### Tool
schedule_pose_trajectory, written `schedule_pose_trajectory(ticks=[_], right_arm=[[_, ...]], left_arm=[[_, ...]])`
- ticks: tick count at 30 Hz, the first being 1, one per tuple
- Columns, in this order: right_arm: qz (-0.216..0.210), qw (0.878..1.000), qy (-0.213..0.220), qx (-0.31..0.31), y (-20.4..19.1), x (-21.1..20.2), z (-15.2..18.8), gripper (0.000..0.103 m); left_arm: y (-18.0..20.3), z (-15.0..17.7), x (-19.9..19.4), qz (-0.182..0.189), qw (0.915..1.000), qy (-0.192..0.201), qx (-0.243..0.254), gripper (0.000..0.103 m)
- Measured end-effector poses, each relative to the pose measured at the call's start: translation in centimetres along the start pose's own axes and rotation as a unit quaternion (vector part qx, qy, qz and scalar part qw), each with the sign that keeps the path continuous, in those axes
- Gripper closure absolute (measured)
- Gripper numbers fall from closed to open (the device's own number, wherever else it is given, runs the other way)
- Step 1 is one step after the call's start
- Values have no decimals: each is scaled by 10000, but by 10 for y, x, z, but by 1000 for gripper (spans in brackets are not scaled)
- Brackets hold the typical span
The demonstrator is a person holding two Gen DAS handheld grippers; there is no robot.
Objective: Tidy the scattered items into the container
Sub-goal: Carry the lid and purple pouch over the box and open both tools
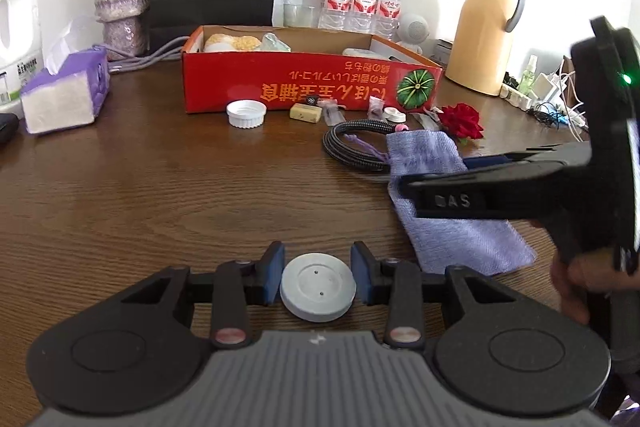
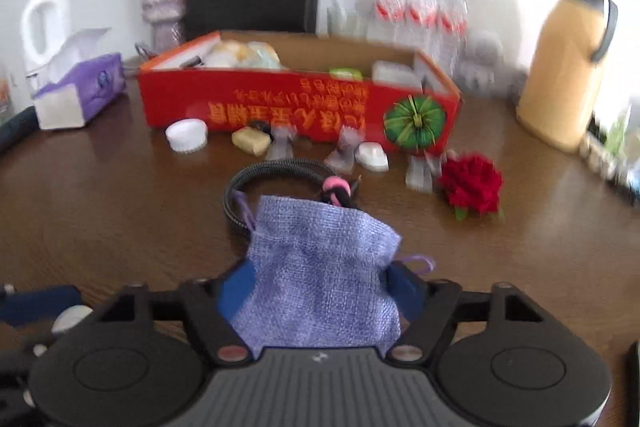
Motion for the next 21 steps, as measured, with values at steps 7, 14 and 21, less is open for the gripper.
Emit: schedule_pose_trajectory(ticks=[7,14,21], right_arm=[[-141,9996,181,138,17,-33,9,94],[-628,9903,1219,232,25,-94,-10,94],[-889,9767,1929,300,68,-92,-123,94]], left_arm=[[-1,-6,-9,21,9996,245,-134,66],[13,-31,-31,262,9964,806,2,66],[8,-141,-6,369,9887,1409,356,66]])
Point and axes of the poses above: each gripper's, at about its wrist camera, not at the fingertips, and x roughly the way its jaws point, y to its right, z to its underside, the point moved 9 cm from there along x, roughly the way its jaws point, and after that the axes turned 6 degrees about y, right-handed, at the moved point
